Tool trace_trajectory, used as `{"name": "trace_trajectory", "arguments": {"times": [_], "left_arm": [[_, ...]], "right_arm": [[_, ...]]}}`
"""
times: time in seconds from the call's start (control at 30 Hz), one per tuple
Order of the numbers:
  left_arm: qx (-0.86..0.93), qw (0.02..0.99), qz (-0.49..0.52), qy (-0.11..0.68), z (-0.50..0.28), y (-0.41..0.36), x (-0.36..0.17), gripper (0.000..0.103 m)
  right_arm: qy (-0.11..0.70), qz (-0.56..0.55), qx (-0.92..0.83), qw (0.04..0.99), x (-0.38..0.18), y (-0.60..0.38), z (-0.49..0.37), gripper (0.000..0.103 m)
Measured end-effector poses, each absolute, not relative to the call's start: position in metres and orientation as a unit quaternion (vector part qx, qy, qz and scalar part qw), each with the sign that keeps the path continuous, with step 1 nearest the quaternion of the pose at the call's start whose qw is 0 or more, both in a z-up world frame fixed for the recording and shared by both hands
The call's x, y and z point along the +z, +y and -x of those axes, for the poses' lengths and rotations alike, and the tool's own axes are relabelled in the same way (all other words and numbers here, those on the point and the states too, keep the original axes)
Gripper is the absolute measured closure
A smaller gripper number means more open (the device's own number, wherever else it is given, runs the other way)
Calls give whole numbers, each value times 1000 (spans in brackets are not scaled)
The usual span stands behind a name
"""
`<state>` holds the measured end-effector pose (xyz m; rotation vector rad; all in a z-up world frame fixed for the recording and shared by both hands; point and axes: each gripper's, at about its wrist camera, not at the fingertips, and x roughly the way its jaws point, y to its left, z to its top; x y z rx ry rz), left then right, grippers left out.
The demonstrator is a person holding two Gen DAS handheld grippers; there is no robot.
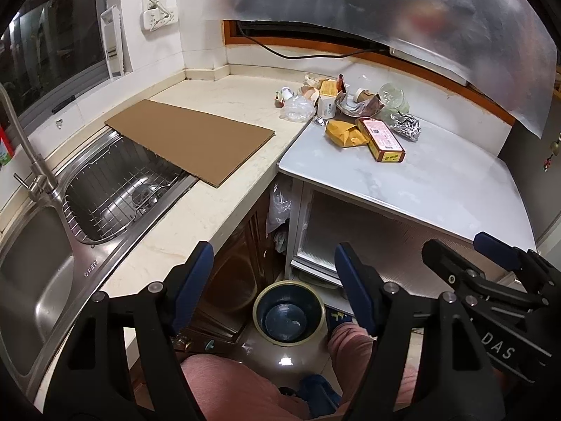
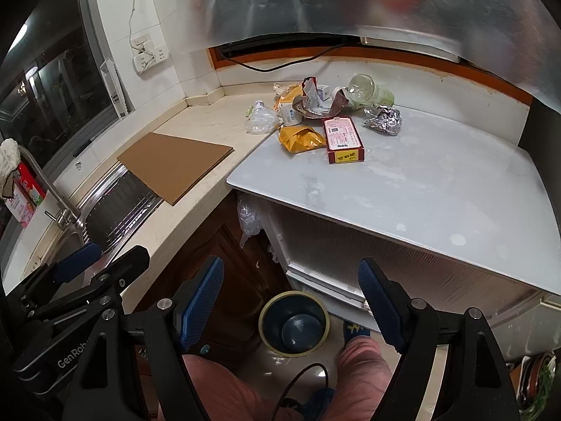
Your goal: Collect trash
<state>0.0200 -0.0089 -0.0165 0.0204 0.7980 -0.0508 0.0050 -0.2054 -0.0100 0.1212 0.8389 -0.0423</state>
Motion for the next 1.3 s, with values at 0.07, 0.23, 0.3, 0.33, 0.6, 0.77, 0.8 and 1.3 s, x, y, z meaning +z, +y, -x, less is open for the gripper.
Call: {"name": "trace_trajectory", "arguments": {"times": [0.07, 0.23, 0.3, 0.33, 0.6, 0.77, 0.8, 1.3], "left_arm": [[-23, 921, -10, 389, -21, -9, -17, 34], [-25, 920, -6, 390, -20, -6, -18, 34], [-25, 920, -6, 390, -20, -5, -18, 34], [-26, 920, -6, 390, -20, -5, -18, 34], [-26, 921, -5, 390, -21, -6, -17, 34], [-28, 920, -4, 390, -21, -7, -16, 34], [-27, 921, -4, 389, -20, -8, -15, 34], [-26, 921, -5, 388, -17, -9, -14, 34]], "right_arm": [[407, -58, -20, 912, -11, -205, -6, 22], [405, -59, -19, 912, -13, -205, -7, 22], [406, -59, -18, 912, -12, -206, -6, 22], [407, -58, -19, 912, -13, -206, -7, 22], [406, -57, -20, 912, -13, -205, -6, 22], [401, -54, -25, 914, -13, -206, -5, 22], [399, -54, -26, 915, -14, -206, -5, 22], [396, -53, -26, 916, -11, -209, -1, 22]]}}
